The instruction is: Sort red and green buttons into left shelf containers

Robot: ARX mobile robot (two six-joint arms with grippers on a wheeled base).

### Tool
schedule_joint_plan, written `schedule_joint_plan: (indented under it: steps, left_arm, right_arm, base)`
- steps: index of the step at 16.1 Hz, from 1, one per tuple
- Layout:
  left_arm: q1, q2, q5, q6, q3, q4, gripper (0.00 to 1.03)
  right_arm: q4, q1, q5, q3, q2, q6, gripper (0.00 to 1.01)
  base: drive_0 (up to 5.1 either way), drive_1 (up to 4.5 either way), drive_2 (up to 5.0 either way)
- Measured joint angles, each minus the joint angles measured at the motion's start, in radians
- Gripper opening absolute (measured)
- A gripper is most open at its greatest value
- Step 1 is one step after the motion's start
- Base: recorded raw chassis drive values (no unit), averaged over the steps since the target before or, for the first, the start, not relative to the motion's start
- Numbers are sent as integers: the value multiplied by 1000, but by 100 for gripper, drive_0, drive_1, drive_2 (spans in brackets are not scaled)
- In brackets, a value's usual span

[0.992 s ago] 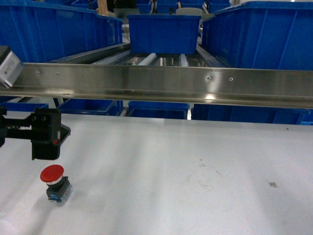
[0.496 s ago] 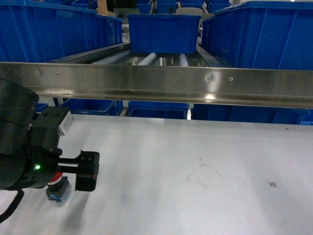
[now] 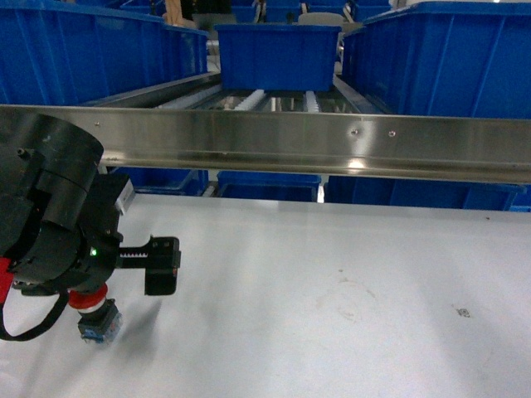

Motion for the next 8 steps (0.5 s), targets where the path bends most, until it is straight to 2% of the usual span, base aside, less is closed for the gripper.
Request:
schedule_joint_plan:
  steps: [3, 8]
  left_arm:
    - [-5, -107, 11, -2, -48, -26, 98]
    - [12, -113, 5, 0, -135, -6, 98]
  right_arm:
    - [0, 0, 0, 0, 0, 0, 27]
    - [0, 0, 0, 0, 0, 0, 27]
  base:
    - [0, 0, 0]
    - [0, 0, 0]
